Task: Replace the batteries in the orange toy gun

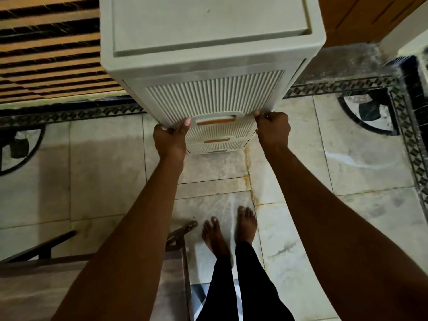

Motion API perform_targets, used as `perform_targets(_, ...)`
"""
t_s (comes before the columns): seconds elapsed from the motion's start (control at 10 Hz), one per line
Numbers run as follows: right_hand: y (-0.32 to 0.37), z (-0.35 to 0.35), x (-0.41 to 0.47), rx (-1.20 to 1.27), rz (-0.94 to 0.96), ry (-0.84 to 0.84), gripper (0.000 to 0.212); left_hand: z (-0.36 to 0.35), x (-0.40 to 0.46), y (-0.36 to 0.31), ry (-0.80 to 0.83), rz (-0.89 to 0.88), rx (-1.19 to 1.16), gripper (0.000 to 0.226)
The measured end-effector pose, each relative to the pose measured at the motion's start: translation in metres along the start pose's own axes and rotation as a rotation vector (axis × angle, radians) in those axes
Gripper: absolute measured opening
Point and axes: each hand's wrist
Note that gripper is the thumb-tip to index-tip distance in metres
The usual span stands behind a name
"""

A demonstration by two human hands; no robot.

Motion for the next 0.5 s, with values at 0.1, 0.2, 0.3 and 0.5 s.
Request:
perform_targets(0.1,-0.001,-0.001,-0.003,0.067,-0.026,-0.021,0.05,-0.005,0.0,-0.003,0.003,-0.019,0.006,0.082)
perform_targets(0.2,0.002,0.0,-0.008,0.115,-0.008,-0.053,0.05,-0.011,-0.005,-0.012,-0.006,-0.045,0.04,0.09)
perform_targets(0.3,0.006,-0.002,-0.011,0.103,0.037,-0.1,0.055,-0.02,-0.006,-0.017,-0.025,-0.058,0.087,0.083)
perform_targets(0.5,0.015,0.003,-0.027,0.128,-0.004,-0.066,0.058,-0.021,-0.034,-0.033,-0.066,-0.024,0.157,0.07)
Point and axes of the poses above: each hand's wrist, its own x-axis towards the middle knuckle, its own z-axis out of the back of the hand, y = z × x, and after that the axes turned 6 degrees about x, right-handed
